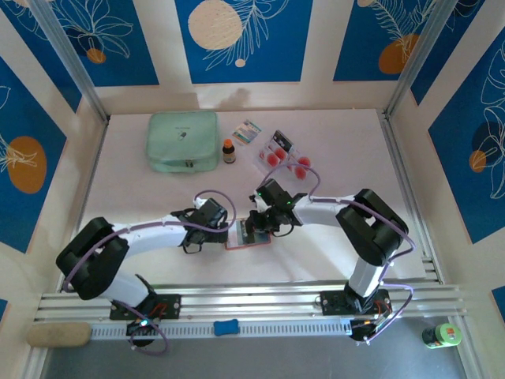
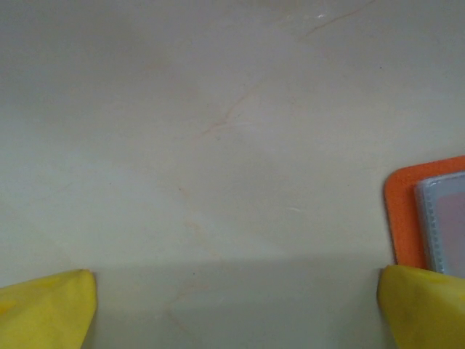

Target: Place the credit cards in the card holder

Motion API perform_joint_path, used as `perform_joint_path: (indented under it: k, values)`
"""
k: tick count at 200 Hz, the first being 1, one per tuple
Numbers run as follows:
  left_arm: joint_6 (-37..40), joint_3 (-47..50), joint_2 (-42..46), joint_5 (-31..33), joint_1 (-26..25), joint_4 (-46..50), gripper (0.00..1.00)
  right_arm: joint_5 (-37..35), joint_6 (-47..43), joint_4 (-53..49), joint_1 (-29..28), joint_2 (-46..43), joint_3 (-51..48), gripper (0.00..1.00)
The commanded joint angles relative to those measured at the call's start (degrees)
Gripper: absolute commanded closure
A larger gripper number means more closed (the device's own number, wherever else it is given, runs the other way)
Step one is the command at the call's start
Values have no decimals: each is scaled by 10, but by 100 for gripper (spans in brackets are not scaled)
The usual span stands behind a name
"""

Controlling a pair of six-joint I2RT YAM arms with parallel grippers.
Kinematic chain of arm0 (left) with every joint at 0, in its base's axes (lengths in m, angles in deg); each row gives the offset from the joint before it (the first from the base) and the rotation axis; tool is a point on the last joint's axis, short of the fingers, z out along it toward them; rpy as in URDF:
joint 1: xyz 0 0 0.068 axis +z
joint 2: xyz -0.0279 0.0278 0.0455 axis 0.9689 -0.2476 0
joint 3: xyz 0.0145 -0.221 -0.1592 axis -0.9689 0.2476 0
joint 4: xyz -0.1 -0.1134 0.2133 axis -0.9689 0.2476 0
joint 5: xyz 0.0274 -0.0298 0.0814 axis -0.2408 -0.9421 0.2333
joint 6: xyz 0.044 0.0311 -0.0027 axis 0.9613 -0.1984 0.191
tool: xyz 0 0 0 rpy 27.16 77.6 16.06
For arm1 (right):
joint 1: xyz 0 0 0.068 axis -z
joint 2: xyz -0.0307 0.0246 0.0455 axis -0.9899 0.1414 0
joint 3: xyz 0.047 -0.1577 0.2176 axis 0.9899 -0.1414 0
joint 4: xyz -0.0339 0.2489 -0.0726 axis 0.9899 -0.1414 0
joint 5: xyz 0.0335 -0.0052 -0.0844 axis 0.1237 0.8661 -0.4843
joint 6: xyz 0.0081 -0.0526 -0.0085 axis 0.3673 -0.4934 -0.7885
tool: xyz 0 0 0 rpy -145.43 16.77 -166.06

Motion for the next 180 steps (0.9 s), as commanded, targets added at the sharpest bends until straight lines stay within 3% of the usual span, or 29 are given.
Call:
perform_joint_path:
  k: [1, 36, 89, 180]
  values:
    - [13, -2, -25, -29, 5, -34, 0, 17, 10, -6, -10, 15, 15, 95]
    - [11, 0, -23, -27, 5, -35, 0, 32, 10, -14, -10, 4, 33, 95]
    - [10, 6, -17, -24, 5, -38, 0, -8, -12, -57, 16, -48, 18, 96]
    - [12, 11, -22, -23, 5, -45, 0, -27, -24, -75, 15, -2, 27, 100]
